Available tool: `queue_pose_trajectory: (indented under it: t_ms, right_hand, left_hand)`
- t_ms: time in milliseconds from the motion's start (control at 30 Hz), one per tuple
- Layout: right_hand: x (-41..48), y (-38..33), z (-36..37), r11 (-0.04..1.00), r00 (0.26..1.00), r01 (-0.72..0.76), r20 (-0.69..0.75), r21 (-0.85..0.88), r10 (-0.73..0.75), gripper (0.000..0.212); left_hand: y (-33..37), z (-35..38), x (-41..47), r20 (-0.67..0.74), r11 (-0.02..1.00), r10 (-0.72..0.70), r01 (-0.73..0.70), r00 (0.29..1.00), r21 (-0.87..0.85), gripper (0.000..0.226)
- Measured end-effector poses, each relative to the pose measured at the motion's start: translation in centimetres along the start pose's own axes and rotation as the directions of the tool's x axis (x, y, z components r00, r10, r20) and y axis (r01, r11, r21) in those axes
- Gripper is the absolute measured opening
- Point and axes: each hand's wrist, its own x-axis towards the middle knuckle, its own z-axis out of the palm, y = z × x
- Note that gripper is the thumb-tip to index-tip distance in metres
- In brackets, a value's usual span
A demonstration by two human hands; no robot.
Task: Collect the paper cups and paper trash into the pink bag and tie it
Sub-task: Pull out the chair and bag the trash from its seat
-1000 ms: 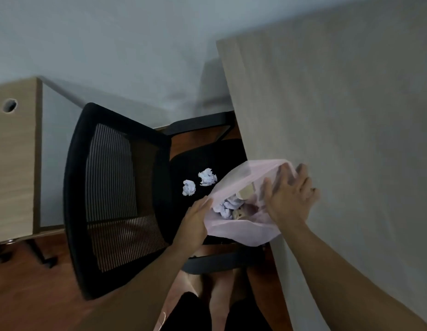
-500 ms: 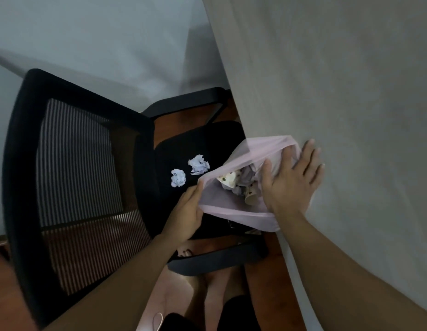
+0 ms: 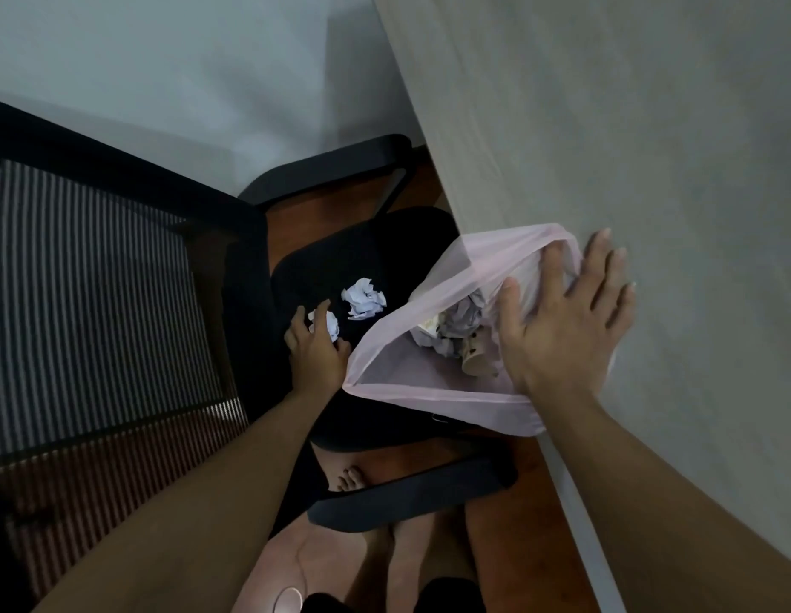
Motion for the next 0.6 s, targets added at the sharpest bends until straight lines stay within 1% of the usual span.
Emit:
queue_pose_trajectory:
  t_ms: [33, 67, 133, 200, 267, 300, 333, 400, 467, 500, 533, 567, 600]
  right_hand:
    - [0.0, 0.0, 0.0, 1.000, 1.000, 0.003, 0.004, -0.001, -0.003, 0.076]
    - [0.0, 0.1, 0.1, 1.000, 1.000, 0.004, 0.008, 0.000, -0.004, 0.076]
    - [0.1, 0.2, 0.3, 1.000, 1.000, 0.001, 0.010, 0.006, -0.001, 0.076]
    - [0.1, 0.2, 0.4, 1.000, 1.000, 0.003, 0.012, 0.013, -0.003, 0.076]
    - [0.2, 0.2, 0.4, 1.000, 1.000, 0.002, 0.012, 0.013, -0.002, 0.076]
    - [0.1, 0.2, 0.4, 1.000, 1.000, 0.001, 0.011, 0.013, -0.001, 0.076]
    - [0.1, 0.2, 0.3, 1.000, 1.000, 0.000, 0.010, 0.012, 0.000, 0.076]
    - [0.1, 0.1, 0.2, 1.000, 1.000, 0.001, 0.007, 0.014, -0.001, 0.076]
    - [0.1, 0.1, 0.0, 1.000, 1.000, -0.001, 0.007, 0.021, 0.000, 0.075]
    - [0.1, 0.0, -0.1, 1.000, 1.000, -0.002, 0.004, 0.024, 0.002, 0.074]
    - [0.1, 0.0, -0.1, 1.000, 1.000, -0.005, 0.003, 0.025, 0.005, 0.074]
    - [0.1, -0.1, -0.2, 1.000, 1.000, -0.008, 0.004, 0.026, 0.008, 0.074]
    - [0.1, -0.1, -0.3, 1.000, 1.000, -0.009, 0.004, 0.028, 0.009, 0.074]
  left_hand:
    - [-0.3, 0.4, 0.5, 0.057, 0.998, -0.035, 0.032, 0.998, 0.046, 0.075]
    - [-0.4, 0.7, 1.0, 0.107, 0.995, -0.060, 0.050, 0.992, 0.086, 0.076]
    - [-0.6, 1.1, 2.0, 0.178, 0.989, -0.099, 0.077, 0.979, 0.128, 0.066]
    - [-0.8, 1.4, 2.9, 0.197, 0.984, -0.133, 0.106, 0.971, 0.144, 0.050]
    - [-1.1, 1.9, 3.3, 0.181, 0.982, -0.139, 0.112, 0.974, 0.150, 0.036]
    - [-1.2, 1.9, 3.3, 0.167, 0.986, -0.133, 0.113, 0.977, 0.126, 0.032]
    - [-1.1, 1.9, 3.2, 0.144, 0.991, -0.126, 0.116, 0.982, 0.074, 0.030]
    - [-0.3, 1.0, 2.9, 0.051, 0.984, -0.133, 0.138, 0.990, -0.117, 0.029]
    - [1.7, -1.6, 2.2, -0.052, 0.926, -0.158, 0.130, 0.986, -0.355, 0.029]
    - [3.2, -3.4, 1.6, -0.080, 0.871, -0.167, 0.109, 0.983, -0.479, 0.029]
    - [4.9, -5.3, 0.8, -0.085, 0.792, -0.170, 0.084, 0.982, -0.605, 0.028]
    - [6.7, -7.2, -0.1, -0.067, 0.695, -0.152, 0.058, 0.986, -0.717, 0.027]
    - [8.4, -8.9, -1.1, -0.037, 0.588, -0.095, 0.026, 0.995, -0.808, 0.028]
